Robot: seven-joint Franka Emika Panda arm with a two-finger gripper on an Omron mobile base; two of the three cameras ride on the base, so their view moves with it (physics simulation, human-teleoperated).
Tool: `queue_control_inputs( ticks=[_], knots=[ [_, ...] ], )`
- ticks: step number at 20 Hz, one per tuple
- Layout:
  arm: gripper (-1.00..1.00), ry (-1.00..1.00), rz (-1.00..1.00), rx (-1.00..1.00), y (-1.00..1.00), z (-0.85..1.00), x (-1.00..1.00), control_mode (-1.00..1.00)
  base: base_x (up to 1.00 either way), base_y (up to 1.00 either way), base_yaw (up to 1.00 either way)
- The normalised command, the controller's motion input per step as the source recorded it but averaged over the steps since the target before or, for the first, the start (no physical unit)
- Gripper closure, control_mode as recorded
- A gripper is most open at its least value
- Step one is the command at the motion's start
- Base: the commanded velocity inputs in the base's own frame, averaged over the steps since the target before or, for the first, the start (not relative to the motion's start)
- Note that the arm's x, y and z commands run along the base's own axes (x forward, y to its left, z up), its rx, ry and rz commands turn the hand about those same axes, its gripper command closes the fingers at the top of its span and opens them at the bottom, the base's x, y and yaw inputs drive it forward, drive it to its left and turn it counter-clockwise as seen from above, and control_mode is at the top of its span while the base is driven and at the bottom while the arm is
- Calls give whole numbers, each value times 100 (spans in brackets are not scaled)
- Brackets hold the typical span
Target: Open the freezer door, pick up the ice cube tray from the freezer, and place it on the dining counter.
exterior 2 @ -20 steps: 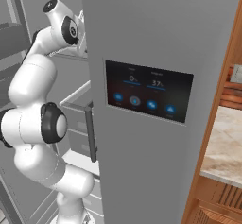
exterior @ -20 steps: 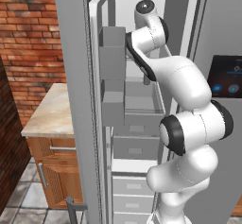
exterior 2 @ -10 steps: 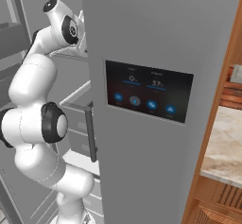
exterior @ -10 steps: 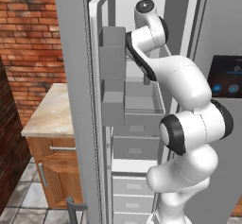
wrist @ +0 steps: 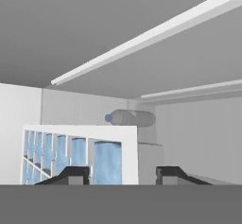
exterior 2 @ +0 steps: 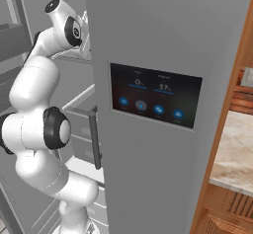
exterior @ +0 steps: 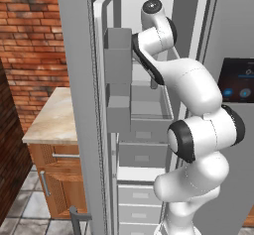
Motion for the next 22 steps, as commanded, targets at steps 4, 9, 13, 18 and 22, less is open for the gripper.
queue_control_inputs(
  ticks=[4,9,13,18,22],
  knots=[
    [100,0,0,0,0,0,0,-100,0,0,0],
    [100,-1,0,0,0,0,0,-100,0,0,0],
    [100,-4,0,0,0,0,0,-100,0,0,0],
    [100,-20,0,0,0,0,-2,-100,0,0,0],
    [100,-28,0,0,0,1,-15,-100,0,0,0]
  ],
)
